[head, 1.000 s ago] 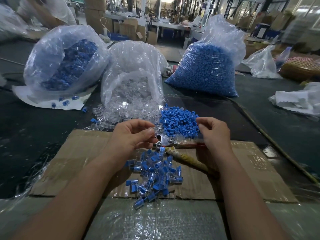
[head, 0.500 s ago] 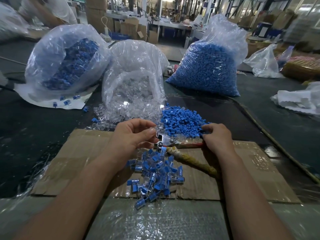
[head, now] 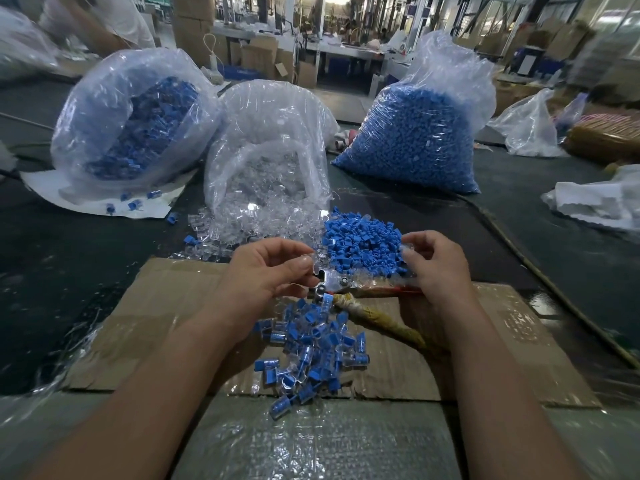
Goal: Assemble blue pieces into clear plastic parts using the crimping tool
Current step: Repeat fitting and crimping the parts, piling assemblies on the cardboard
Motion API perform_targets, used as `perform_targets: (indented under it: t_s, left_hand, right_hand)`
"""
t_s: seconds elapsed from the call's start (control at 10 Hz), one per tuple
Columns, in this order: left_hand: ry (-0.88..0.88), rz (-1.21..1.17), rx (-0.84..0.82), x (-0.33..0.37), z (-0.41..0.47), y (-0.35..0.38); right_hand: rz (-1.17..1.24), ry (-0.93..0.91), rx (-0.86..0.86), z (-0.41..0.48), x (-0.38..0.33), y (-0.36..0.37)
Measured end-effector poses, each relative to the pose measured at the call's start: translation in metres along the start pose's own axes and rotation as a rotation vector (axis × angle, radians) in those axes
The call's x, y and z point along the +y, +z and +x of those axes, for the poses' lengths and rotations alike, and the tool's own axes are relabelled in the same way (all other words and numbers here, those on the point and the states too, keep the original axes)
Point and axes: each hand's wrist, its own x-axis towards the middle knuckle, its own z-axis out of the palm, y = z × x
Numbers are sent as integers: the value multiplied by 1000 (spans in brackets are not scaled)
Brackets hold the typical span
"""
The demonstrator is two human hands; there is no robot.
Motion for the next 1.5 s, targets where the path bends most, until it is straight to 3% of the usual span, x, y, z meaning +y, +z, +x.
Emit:
perform_targets:
  t_s: [0.2,0.4,0.6,0.8,1.0,1.3,1.5]
  left_hand:
    - [0,5,1,0,1,-2]
    - [2,26,-4,0,1,0]
    - [6,34,-3,-1,1,0]
    - [11,42,-12,-2,1,0]
    - [7,52,-14,-1,1,1]
    - [2,56,-5,-1,1,2]
    - [-1,54,-4,0,0,3]
  right_hand:
    - [217,-52,-120,-16,-21,9]
    - [192,29,-74,-12,-14,13]
    - [140,-41,-208,-10,-15,27]
    - [-68,22,63,9,3,16]
    - [-364,150,-102,15,12,15]
    - [-347,81,-214,14,7,12]
    - [-291,12,-172,13,12,12]
